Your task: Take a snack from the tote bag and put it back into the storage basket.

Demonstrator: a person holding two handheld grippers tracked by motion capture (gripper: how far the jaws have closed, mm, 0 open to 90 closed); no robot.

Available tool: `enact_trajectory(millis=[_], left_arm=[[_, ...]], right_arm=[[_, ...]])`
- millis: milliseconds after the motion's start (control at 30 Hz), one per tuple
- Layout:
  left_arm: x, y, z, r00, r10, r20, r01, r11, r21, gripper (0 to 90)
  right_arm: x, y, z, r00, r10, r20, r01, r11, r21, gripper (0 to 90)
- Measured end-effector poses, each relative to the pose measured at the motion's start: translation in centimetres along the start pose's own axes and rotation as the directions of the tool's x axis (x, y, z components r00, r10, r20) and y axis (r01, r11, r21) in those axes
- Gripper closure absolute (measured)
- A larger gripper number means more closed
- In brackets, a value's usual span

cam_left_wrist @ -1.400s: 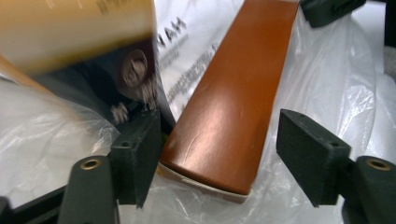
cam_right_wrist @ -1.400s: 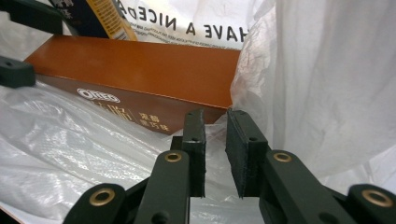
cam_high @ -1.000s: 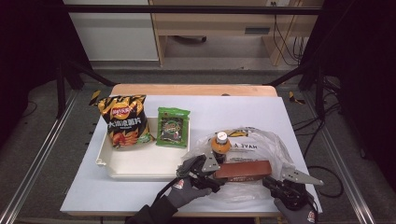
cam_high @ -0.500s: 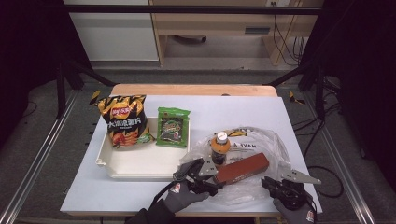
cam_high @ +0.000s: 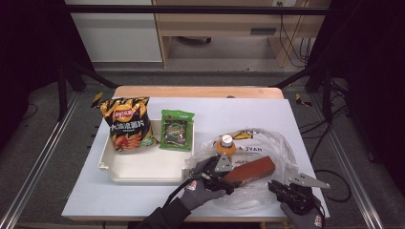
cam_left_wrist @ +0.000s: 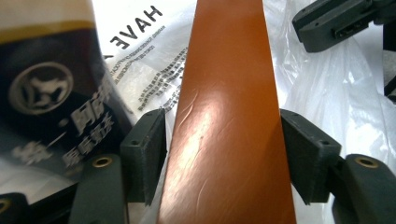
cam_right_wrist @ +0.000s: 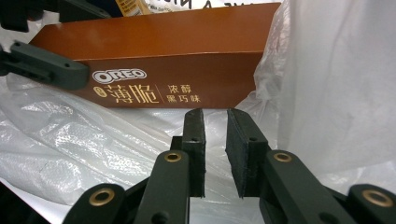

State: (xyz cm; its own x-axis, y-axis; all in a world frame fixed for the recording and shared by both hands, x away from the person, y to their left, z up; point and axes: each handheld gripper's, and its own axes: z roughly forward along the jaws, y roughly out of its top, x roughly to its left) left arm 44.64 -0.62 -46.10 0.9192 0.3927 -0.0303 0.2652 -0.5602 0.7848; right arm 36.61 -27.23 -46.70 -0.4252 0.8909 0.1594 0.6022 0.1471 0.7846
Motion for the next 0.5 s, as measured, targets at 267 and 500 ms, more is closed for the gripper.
enact_trajectory(millis=[267,500], left_arm=[[-0.1,0.37,0.9,1.0,0.004,-0.003,-0.004,0.9993,0.038,38.7],[-0.46,0.46,0.77,0.9993,0.036,-0.011,-0.035,0.9983,0.048,42.3]], right_arm=[[-0.11,-0.02,-0.04,1.0,-0.002,0.001,0.002,1.0,0.0,77.7],[-0.3,-0.05,-0.23,0.9995,0.011,0.029,-0.01,0.9998,-0.018,78.7]])
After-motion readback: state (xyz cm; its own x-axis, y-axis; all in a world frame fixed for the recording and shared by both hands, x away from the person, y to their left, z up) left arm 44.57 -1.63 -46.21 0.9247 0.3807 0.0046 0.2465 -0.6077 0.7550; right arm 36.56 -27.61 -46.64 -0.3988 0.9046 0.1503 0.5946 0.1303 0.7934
